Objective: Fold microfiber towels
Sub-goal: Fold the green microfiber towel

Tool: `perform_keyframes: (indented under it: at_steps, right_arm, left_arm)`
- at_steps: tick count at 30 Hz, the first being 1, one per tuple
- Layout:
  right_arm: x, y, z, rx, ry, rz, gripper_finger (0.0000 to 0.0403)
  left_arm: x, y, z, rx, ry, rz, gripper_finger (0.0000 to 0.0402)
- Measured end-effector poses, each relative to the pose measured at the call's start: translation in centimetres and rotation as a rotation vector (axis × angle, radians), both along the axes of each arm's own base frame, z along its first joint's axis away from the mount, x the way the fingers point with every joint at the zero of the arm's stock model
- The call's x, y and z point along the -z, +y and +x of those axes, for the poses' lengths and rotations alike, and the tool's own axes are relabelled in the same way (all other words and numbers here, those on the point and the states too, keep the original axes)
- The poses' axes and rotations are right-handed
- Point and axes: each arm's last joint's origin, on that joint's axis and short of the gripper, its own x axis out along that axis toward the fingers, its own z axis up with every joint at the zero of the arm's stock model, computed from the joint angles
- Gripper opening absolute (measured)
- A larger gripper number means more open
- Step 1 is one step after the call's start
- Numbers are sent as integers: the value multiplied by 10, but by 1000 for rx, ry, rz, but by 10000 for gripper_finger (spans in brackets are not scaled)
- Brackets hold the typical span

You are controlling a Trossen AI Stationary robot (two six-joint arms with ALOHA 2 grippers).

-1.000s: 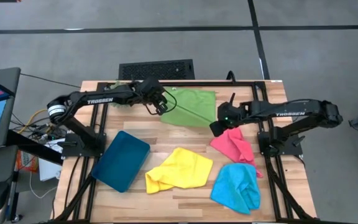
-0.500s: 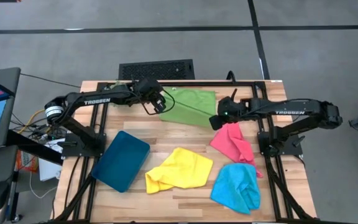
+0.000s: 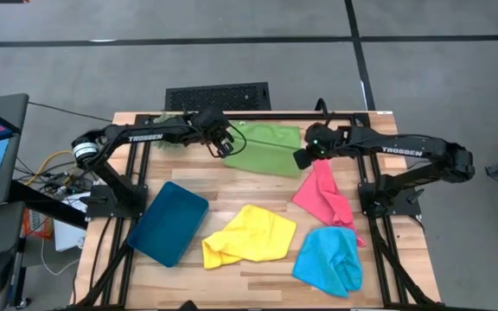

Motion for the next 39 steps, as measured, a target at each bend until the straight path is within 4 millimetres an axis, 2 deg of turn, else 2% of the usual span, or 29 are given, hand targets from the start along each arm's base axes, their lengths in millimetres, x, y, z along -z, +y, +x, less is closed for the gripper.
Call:
perform_keyframes:
  at_steps: [3, 10, 19, 22, 32, 39]
  right_arm:
    - [2, -8, 2, -4, -11, -26, 24]
    - [25, -25, 15, -45, 52, -1, 24]
    - [45, -34, 28, -73, 92, 14, 24]
    - [42, -33, 27, -74, 85, 10, 24]
    - [15, -17, 14, -36, -21, 3, 24]
    - [29, -21, 19, -34, 48, 30, 24]
  left_arm:
    - [0, 1, 0, -3, 19, 31, 0]
    - [0, 1, -2, -16, 34, 39, 0]
    - [0, 12, -8, -29, 32, 24, 0]
    - [0, 16, -9, -33, 10, 9, 0]
    - [0, 16, -10, -24, -4, -9, 0]
    - [9, 18, -6, -13, 4, -38, 0]
